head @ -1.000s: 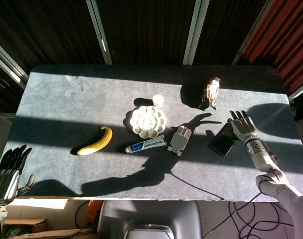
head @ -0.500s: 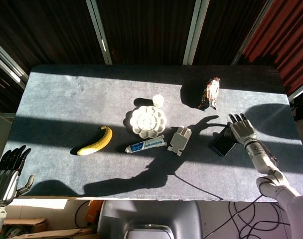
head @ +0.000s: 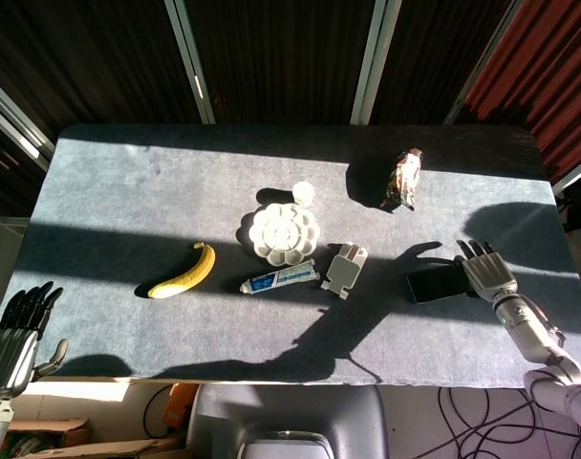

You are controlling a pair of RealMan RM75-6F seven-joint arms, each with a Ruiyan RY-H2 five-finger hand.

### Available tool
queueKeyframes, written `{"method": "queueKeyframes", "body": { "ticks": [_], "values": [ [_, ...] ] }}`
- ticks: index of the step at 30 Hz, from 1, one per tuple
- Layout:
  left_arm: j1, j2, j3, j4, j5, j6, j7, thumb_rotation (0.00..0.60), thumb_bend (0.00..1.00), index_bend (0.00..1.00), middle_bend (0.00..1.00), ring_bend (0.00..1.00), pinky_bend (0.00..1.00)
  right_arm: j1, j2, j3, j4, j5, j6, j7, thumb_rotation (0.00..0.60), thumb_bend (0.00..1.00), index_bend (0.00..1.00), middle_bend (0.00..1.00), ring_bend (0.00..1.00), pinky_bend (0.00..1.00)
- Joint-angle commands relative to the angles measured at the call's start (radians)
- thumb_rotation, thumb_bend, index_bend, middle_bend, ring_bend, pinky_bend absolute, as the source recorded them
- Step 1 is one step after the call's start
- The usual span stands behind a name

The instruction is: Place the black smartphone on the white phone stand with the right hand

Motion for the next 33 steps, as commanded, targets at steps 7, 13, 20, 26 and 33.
{"method": "queueKeyframes", "body": {
  "ticks": [7, 13, 20, 26, 33],
  "values": [
    [0.003, 0.002, 0.002, 0.002, 0.008, 0.007, -0.01, 0.6, 0.4, 0.0, 0.0, 0.0, 0.0, -0.027, 0.082, -0.005, -0.111, -0.019, 0.062, 0.08, 0.6, 0.59, 0.13, 0.12, 0.0, 0.01],
    [0.002, 0.001, 0.002, 0.002, 0.006, 0.002, -0.013, 0.6, 0.4, 0.0, 0.0, 0.0, 0.0, -0.022, 0.158, -0.022, -0.209, -0.043, 0.067, 0.086, 0.6, 0.41, 0.08, 0.1, 0.0, 0.01],
    [-0.001, -0.002, 0.007, 0.004, 0.018, -0.002, -0.018, 0.6, 0.39, 0.0, 0.0, 0.0, 0.0, 0.001, 0.178, -0.025, -0.263, -0.013, -0.007, 0.057, 0.6, 0.35, 0.15, 0.13, 0.0, 0.01],
    [0.001, -0.001, 0.007, 0.004, 0.019, 0.002, -0.021, 0.6, 0.39, 0.0, 0.0, 0.0, 0.0, 0.027, 0.143, -0.009, -0.237, 0.025, -0.068, 0.064, 0.6, 0.35, 0.22, 0.15, 0.0, 0.01],
    [0.001, 0.0, 0.006, 0.008, 0.018, 0.004, -0.028, 0.6, 0.38, 0.0, 0.0, 0.0, 0.0, 0.038, 0.12, -0.01, -0.212, 0.03, -0.087, 0.069, 0.6, 0.35, 0.33, 0.2, 0.0, 0.01]
  ]
}}
